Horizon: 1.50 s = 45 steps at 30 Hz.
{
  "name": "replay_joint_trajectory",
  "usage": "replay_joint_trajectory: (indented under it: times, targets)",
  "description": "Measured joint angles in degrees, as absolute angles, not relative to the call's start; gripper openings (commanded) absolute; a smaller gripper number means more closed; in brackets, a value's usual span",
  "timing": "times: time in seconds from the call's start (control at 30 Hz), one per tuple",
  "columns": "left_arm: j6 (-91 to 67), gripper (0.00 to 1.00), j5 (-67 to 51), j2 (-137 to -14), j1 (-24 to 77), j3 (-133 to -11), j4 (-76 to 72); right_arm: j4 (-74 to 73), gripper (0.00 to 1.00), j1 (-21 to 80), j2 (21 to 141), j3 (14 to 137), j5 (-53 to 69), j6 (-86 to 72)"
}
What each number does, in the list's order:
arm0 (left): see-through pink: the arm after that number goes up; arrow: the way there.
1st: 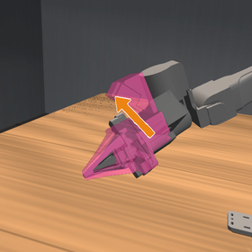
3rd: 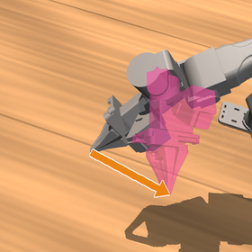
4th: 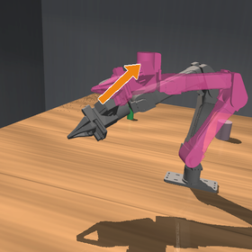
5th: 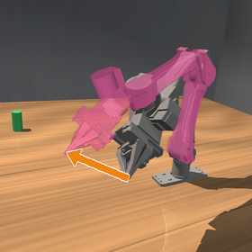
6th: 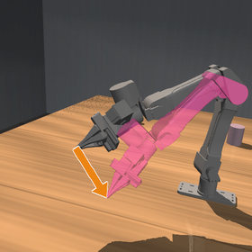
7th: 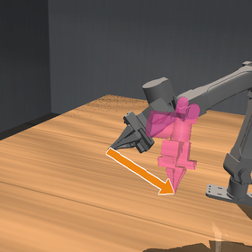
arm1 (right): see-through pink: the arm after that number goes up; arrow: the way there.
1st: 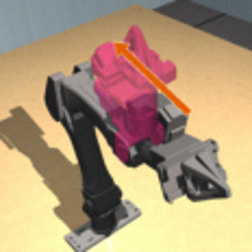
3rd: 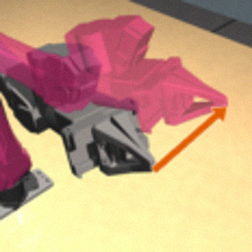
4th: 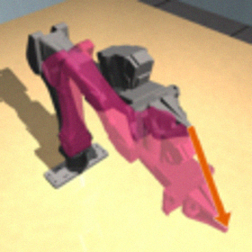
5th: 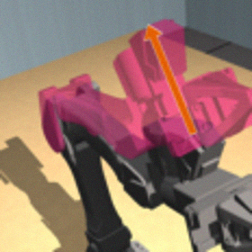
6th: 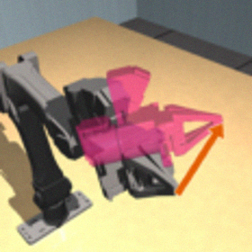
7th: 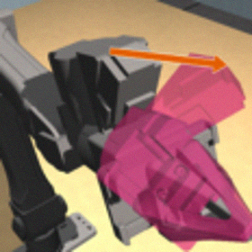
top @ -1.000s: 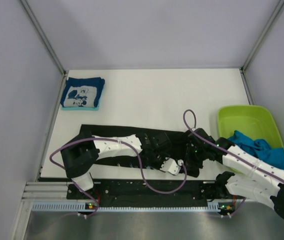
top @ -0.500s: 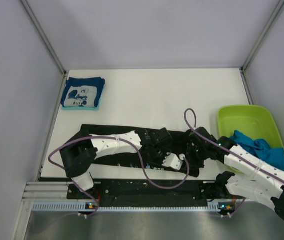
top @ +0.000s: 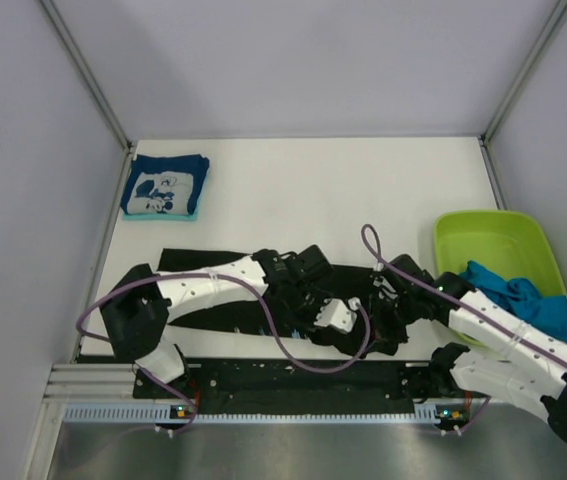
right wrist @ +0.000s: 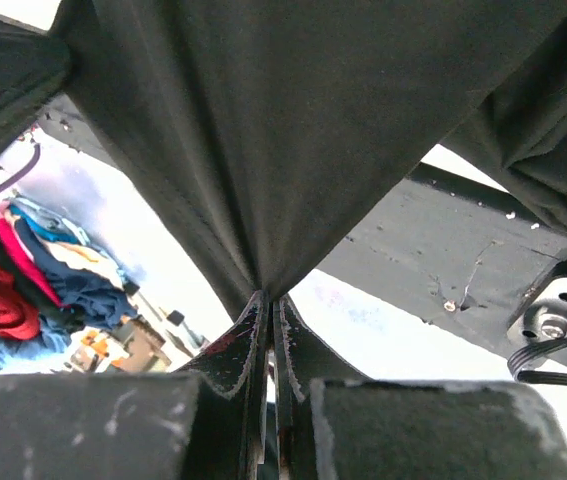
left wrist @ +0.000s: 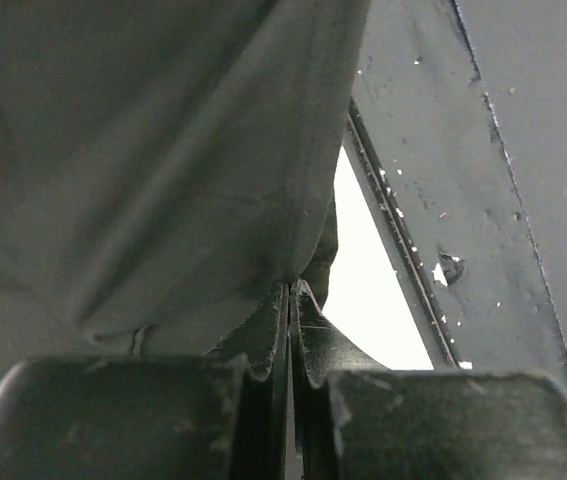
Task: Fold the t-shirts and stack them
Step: Fold the other side of the tshirt into a rectangle
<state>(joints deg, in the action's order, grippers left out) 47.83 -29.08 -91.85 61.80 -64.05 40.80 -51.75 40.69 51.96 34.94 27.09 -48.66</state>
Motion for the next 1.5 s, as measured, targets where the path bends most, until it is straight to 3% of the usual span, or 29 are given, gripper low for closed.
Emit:
replay_joint_trajectory:
  times: [0.4, 0.8, 0.83, 0.93, 1.07, 1.27, 1.5]
  targets:
    - [39.0, 0.00, -31.2, -100.4, 50.9, -74.8, 38.7, -46.4, 0.00, 17.8, 62.0, 35.0, 28.4, -40.8]
    - [33.0, 0.00, -27.8, -108.5, 47.2, -78.9, 37.6, -36.9, 0.00, 11.8, 74.3, 38.8, 28.3, -36.9]
    - [32.8, 0.00, -27.6, -108.5, 46.8, -78.9, 37.3, -36.2, 0.07, 11.4, 74.8, 38.9, 28.3, -36.9]
    - [32.1, 0.16, -26.7, -108.5, 46.4, -78.9, 36.4, -34.9, 0.13, 10.4, 76.2, 39.2, 28.0, -36.7]
    - [30.8, 0.39, -24.6, -108.5, 46.1, -78.9, 35.4, -34.7, 0.32, 8.8, 77.1, 40.4, 26.5, -36.4]
    - [30.1, 0.44, -23.2, -108.2, 44.6, -78.8, 33.4, -36.9, 0.33, 8.5, 73.3, 45.6, 21.9, -33.5]
    - [38.3, 0.50, -31.0, -101.0, 45.8, -74.8, 33.8, -43.3, 0.34, 10.2, 60.1, 38.1, 21.7, -32.4]
